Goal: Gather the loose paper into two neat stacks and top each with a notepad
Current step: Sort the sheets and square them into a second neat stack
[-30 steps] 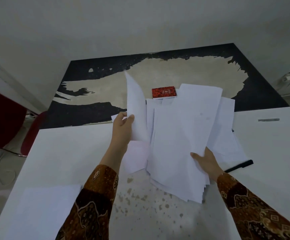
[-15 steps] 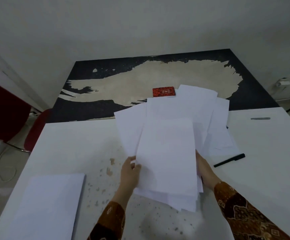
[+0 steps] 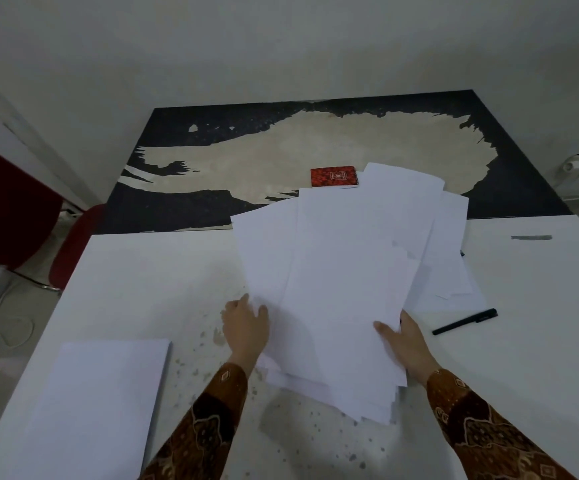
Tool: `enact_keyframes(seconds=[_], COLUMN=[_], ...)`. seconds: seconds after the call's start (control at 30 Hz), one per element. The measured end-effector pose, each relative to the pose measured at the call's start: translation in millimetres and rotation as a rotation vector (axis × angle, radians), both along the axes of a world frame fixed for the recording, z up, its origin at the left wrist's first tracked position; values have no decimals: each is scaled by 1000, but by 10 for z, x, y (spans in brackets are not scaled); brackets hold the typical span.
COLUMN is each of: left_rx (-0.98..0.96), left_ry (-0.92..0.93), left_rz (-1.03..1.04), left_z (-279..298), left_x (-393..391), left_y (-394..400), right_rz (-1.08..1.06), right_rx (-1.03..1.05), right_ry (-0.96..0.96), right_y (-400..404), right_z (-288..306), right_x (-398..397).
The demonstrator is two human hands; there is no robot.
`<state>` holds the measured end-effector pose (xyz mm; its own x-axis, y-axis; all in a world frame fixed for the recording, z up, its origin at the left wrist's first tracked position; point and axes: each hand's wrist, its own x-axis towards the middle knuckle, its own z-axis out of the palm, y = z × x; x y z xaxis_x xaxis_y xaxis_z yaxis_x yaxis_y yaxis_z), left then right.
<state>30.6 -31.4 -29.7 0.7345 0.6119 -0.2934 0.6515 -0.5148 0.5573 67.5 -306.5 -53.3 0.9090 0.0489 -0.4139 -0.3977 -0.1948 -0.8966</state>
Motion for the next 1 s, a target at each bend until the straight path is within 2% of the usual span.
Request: enact_keyframes(seconds=[0.1, 0.17, 0.23, 0.43, 0.77, 0.93, 1.0], left_rx=[125, 247, 277, -18, -106, -491, -467], left_ry=[166, 178, 135, 26, 217, -99, -157], left_rz=[-77, -145, -134, 160, 311, 413, 362], left_z=[-30, -92, -147, -80, -32, 2, 59], left_x=[100, 90, 56, 204, 492, 564, 582], left_y=[-19, -112, -180, -193, -30, -45, -48], right_rz=[4, -7, -15, -21, -8, -4, -3], right_rx=[-22, -17, -9, 12, 3, 6, 18], right_ry=[6, 10, 10, 11, 3, -7, -6], right_y=[5, -2, 3, 1, -23, -14, -13], right_z=[-11, -22, -10, -21, -40, -27, -24], right_x=[23, 36, 28, 29, 45, 49, 47])
